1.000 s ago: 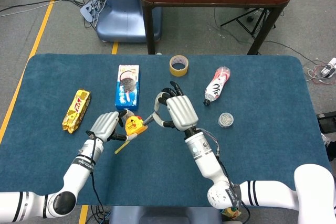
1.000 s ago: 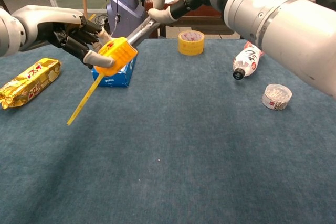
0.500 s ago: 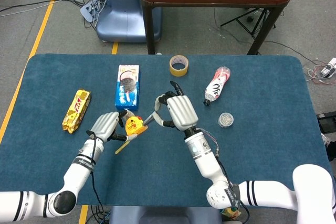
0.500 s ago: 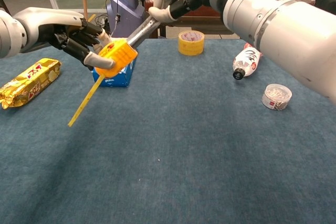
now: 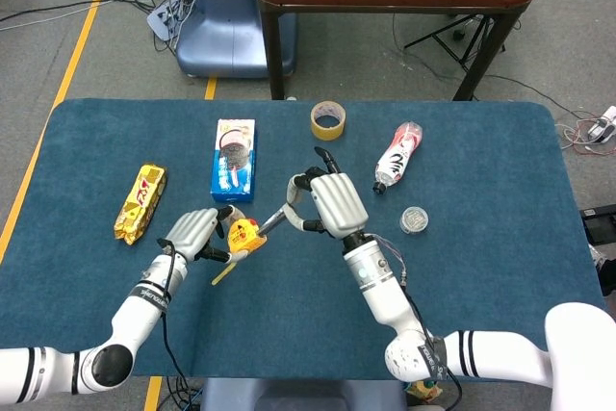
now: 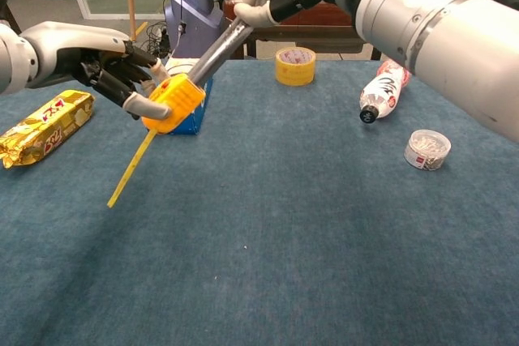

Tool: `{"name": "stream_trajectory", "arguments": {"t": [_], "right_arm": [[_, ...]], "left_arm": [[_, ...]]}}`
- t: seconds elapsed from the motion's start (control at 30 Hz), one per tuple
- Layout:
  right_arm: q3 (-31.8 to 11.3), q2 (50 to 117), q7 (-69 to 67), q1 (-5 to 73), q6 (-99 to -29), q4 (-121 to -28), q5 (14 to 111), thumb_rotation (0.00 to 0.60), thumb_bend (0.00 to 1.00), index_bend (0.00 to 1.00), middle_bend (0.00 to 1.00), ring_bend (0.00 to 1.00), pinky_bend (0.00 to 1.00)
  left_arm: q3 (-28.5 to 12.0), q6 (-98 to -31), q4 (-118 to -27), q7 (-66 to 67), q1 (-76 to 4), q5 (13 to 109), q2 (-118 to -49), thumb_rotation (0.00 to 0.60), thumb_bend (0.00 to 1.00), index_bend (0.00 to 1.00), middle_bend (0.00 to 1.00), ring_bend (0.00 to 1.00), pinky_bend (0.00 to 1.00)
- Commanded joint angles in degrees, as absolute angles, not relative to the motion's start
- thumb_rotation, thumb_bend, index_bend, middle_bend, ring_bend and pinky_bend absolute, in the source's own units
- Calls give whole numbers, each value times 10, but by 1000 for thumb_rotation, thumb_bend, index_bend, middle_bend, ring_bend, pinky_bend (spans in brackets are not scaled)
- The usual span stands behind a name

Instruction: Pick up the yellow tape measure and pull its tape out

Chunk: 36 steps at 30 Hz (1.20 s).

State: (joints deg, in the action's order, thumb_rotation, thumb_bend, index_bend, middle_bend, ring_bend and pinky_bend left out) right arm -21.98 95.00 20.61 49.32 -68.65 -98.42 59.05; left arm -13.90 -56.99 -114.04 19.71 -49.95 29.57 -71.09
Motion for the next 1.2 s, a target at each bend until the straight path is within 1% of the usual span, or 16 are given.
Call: {"name": "stream_trajectory", "arguments": {"t": [0.03, 0.23, 0.4, 1.2], "right_arm": [[-215, 938, 196, 486, -685, -989, 604, 600, 767, 620, 598, 400, 0], [-205, 912, 166, 467, -690, -997, 635, 600, 767, 633, 608, 410, 0], [-203, 888, 143, 452, -695, -1013, 653, 600, 766, 640, 614, 419, 0], [-214, 744, 70, 366, -743, -1091, 696, 600, 767, 645, 619, 420, 0]], "left_arm": [[-133, -546, -1133, 189, -503, 290, -695, 600, 204, 527, 581, 437, 274], [-124, -503, -1119, 166, -504, 291, -677, 600, 204, 528, 581, 437, 274], [-115, -489, -1107, 153, -503, 297, -674, 600, 204, 529, 581, 437, 274], [-73, -460, -1044, 109, -487, 324, -678, 600, 204, 535, 581, 438, 274]]}}
